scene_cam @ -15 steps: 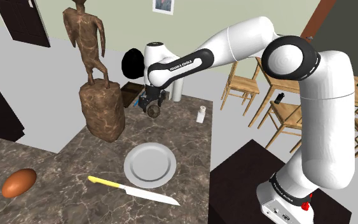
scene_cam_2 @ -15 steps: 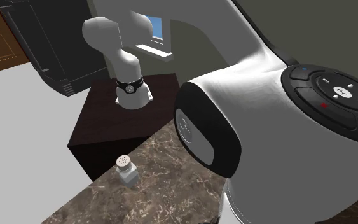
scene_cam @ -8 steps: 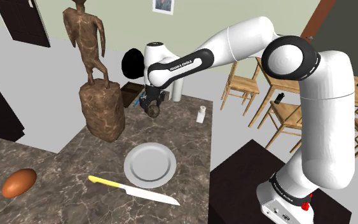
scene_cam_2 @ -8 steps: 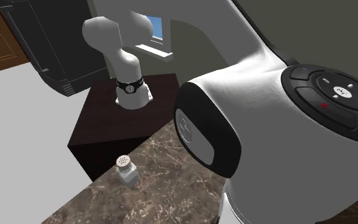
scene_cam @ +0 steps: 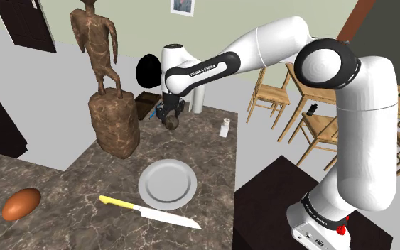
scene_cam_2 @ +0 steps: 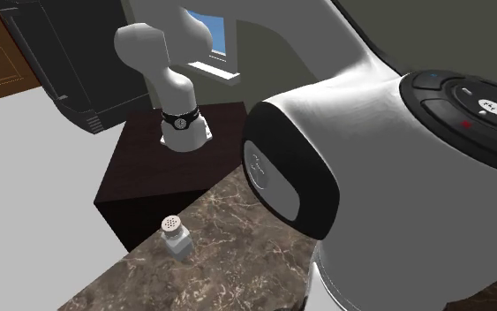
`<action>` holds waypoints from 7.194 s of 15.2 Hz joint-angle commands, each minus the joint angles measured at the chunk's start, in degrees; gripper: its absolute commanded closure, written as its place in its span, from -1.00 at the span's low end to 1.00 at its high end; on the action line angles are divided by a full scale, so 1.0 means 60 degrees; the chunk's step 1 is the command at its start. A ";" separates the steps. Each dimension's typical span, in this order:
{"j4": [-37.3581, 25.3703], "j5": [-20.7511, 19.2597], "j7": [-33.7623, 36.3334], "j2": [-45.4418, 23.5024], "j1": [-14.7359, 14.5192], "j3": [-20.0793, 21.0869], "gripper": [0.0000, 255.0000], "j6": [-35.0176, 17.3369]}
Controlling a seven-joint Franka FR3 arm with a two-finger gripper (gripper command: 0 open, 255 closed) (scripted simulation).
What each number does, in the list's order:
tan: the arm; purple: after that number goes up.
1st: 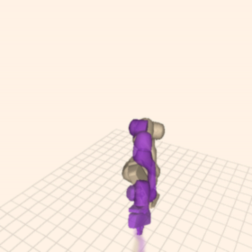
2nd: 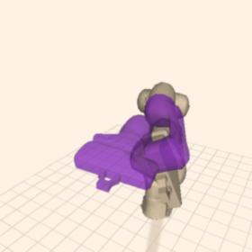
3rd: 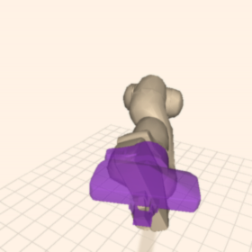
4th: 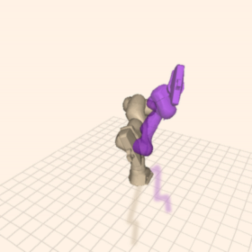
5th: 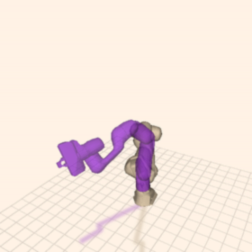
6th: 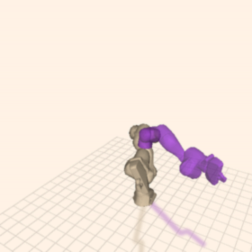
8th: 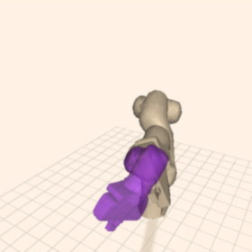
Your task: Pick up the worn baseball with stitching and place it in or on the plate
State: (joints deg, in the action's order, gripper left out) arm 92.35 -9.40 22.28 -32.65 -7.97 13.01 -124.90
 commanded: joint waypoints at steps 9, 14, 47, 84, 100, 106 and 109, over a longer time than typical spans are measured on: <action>-0.0432 0.0169 -0.0113 0.0573 0.0046 0.0099 1.00 0.0990; -0.0706 0.0235 -0.0160 0.0778 0.0056 0.0134 1.00 0.1463; 0.4330 -0.1086 0.7474 0.3276 -0.2789 0.1674 -1.00 -0.1308; 0.3942 -0.1194 0.7771 0.3253 -0.2894 0.1568 1.00 -0.1001; 0.6120 -0.0548 0.7638 0.4878 -0.2746 0.1780 1.00 -0.1722; 0.6332 -0.1050 0.8057 0.4321 -0.2782 0.1705 1.00 -0.2398; 0.6389 -0.1258 0.8227 0.4100 -0.2807 0.1659 1.00 -0.2637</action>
State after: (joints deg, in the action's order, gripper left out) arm 130.65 -16.61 71.35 -7.70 -24.75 23.02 -140.36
